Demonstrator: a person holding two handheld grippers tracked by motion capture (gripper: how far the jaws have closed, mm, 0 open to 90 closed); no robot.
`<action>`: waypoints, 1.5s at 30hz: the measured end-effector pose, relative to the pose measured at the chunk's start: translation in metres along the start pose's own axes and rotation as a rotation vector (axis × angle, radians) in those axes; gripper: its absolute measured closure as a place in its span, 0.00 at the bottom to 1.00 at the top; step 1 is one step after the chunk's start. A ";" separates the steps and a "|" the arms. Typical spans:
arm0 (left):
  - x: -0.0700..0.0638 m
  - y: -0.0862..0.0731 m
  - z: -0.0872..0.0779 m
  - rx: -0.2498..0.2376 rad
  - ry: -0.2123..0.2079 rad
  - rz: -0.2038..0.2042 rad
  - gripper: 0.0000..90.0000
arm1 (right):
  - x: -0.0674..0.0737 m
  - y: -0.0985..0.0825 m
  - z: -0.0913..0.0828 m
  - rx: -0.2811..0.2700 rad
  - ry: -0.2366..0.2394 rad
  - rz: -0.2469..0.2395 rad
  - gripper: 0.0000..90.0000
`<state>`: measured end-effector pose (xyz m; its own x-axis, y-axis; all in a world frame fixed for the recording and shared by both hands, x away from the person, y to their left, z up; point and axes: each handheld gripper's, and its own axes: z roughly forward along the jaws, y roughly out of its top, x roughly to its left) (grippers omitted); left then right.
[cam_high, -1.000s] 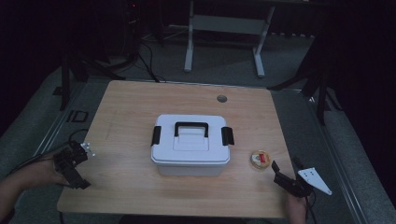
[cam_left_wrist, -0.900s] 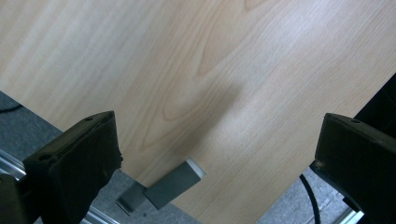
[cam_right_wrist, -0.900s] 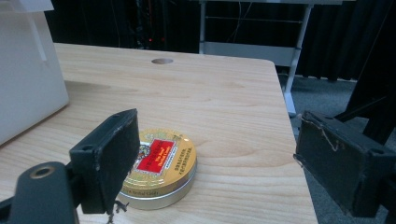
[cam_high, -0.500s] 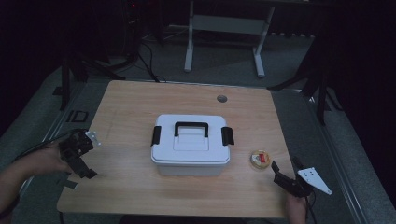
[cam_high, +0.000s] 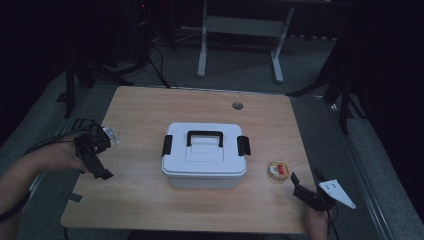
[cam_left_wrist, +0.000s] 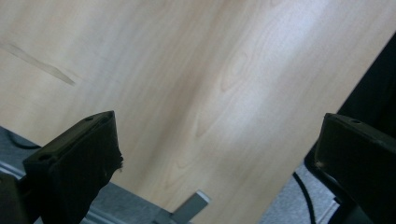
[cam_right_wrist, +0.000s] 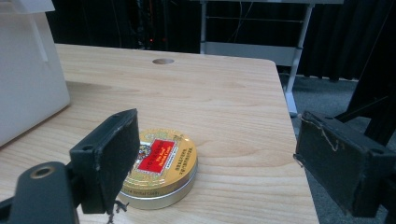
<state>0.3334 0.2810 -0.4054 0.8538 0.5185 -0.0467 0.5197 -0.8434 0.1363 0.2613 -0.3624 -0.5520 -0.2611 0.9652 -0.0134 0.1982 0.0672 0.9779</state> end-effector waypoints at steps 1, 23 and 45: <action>0.000 0.004 -0.002 -0.001 -0.007 0.011 0.00 | 0.000 0.000 0.000 -0.002 0.001 0.000 0.15; -0.009 0.079 -0.024 0.033 0.009 0.151 0.01 | -0.001 0.000 0.000 -0.003 0.009 0.001 0.15; -0.026 0.143 -0.027 0.043 -0.012 0.269 0.01 | -0.001 0.000 -0.001 -0.009 0.019 -0.001 0.15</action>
<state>0.3850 0.1504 -0.3582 0.9616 0.2733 -0.0266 0.2745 -0.9560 0.1036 0.2609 -0.3633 -0.5520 -0.2796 0.9601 -0.0102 0.1899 0.0657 0.9796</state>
